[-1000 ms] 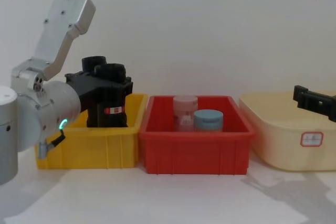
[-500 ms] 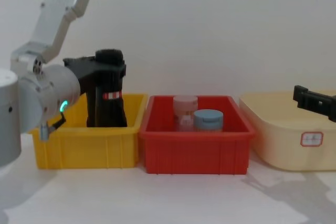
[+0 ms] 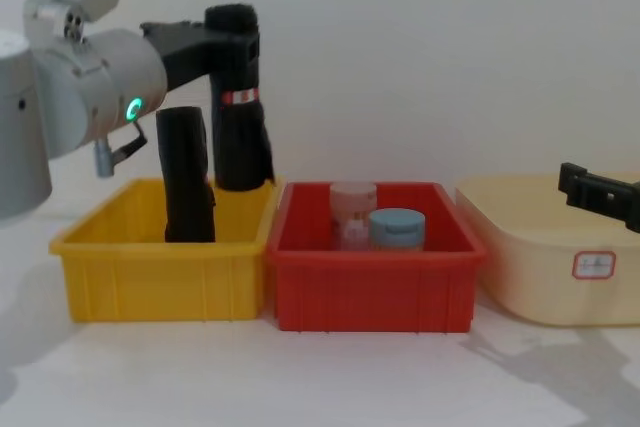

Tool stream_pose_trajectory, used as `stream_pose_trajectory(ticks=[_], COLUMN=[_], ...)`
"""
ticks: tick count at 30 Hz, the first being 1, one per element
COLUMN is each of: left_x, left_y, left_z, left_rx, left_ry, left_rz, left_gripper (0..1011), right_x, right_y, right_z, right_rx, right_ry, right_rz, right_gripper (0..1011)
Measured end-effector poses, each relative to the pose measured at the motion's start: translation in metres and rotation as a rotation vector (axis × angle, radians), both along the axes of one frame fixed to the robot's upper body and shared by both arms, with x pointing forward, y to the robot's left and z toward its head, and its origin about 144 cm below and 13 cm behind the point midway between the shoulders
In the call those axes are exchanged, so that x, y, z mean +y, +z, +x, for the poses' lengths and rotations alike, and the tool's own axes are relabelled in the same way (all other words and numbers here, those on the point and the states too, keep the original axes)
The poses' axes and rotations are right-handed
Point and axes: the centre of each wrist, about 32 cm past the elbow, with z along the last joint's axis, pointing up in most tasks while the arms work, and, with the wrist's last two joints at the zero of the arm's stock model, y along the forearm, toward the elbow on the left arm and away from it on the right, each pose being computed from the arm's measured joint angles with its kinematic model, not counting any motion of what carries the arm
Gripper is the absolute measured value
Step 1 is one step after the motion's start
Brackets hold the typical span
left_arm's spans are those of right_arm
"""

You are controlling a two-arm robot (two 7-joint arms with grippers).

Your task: Pick up the garbage bag with the one hand and transfer it to the other hand.

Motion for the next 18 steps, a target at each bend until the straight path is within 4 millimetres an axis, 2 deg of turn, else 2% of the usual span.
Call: stream_pose_trajectory(ticks=[8, 18], left_x=[-0.012, -0.032], left_y=[0.019, 0.029], left_z=[0.006, 0.008], left_rx=[-0.021, -0.017], left_ry=[-0.121, -0.257], left_rz=[-0.013, -0.014], left_gripper=[358, 358], right_x=[0.000, 0.000], right_y=[0.000, 0.000], right_z=[0.000, 0.000], right_rx=[0.000, 0.000], right_ry=[0.000, 0.000], right_rz=[0.000, 0.000], right_gripper=[1001, 1001])
